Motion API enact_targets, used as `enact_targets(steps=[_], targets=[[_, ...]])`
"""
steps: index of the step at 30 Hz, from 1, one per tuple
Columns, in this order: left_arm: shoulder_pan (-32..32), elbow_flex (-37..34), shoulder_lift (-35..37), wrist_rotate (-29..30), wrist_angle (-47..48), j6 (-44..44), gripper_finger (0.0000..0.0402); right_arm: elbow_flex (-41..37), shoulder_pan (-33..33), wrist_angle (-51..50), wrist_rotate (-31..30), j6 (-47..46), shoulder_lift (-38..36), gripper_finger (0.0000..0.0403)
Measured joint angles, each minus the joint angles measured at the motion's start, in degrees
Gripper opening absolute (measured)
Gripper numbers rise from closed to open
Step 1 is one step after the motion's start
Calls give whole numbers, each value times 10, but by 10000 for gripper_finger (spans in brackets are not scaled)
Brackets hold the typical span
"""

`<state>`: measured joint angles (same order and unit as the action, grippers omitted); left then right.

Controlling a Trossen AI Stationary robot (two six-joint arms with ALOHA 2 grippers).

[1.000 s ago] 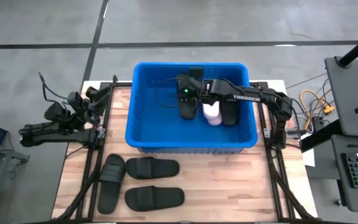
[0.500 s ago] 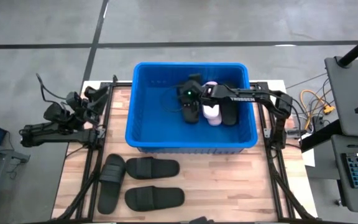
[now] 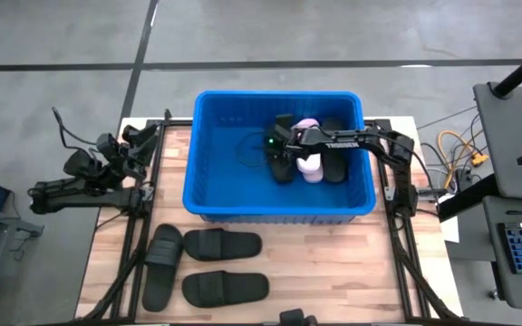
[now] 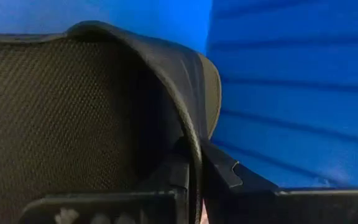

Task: Pick and place slides into bin
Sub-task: Put the black slide into the blue bin

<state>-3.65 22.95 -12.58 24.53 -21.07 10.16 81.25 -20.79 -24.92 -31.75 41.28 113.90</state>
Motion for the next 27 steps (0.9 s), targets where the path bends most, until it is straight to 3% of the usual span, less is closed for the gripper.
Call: enact_targets(steps=[8,17,22,27], targets=[[0,0,0,0,1,0,217,9,0,-10,-4,-58,3,13],[0,0,0,0,1,0,217,19,-6,-36,5,-34,4,20],[0,0,0,0,7,0,217,31,-7,-51,6,-56,4,67],[0,0,0,-1,7,2,217,64,-7,-94,44,-65,4,128]])
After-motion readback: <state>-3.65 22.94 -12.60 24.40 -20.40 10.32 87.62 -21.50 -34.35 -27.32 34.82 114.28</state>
